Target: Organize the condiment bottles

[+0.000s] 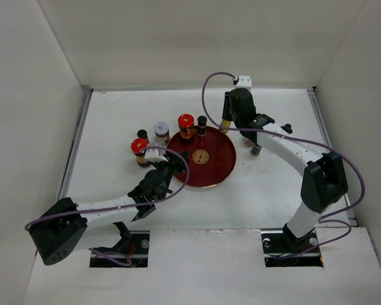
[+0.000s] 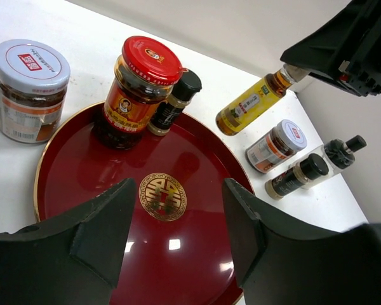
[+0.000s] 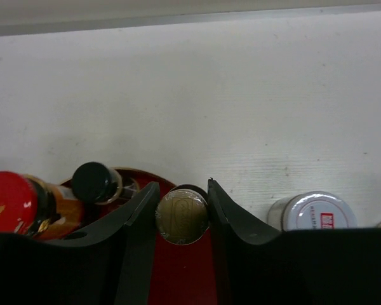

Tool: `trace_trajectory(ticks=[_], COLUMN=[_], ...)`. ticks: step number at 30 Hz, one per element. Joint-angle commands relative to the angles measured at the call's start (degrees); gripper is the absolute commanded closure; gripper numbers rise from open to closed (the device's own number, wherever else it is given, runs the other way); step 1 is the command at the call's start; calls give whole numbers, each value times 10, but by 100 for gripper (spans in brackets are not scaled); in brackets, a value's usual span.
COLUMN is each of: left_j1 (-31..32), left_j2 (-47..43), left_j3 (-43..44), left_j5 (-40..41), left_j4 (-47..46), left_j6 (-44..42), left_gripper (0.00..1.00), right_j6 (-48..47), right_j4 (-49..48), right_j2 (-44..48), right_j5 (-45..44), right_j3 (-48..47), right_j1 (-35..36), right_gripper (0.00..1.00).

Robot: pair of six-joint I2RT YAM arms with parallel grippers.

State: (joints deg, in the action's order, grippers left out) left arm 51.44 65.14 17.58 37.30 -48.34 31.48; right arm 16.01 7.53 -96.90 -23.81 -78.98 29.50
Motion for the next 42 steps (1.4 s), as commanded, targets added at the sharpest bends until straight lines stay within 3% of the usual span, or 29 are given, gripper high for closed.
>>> trace_trajectory(ticks=[1, 11, 17, 27, 36, 40, 42], left_j1=[-2, -3, -3, -2, -22, -29, -30], left_j2=[-8, -3, 2, 3, 20, 4, -12], left_j3=[-11, -11, -11, -10, 4, 27, 46], left_j5=[4, 7, 5, 4, -6, -20, -20], left_j4=[-38, -37, -38, -38, -22, 18, 57], left_j6=[5, 5, 5, 3, 17, 15, 9], left_gripper=[45, 44, 44, 43, 43, 43, 43], right_j6=[-3, 2, -5, 3, 9, 12, 24], right_j4=[-48, -75, -96, -100, -117, -148, -162], right_j2=[10, -56, -70, -65, 14, 82, 122], right_j5=[-7, -4, -18, -20, -19, -18, -15], right_j3=[-32, -49, -36, -25, 27, 107, 159], right_j1=[24, 44, 58, 64, 75, 75, 75], right_gripper=[72, 72, 67, 41, 23, 26, 41])
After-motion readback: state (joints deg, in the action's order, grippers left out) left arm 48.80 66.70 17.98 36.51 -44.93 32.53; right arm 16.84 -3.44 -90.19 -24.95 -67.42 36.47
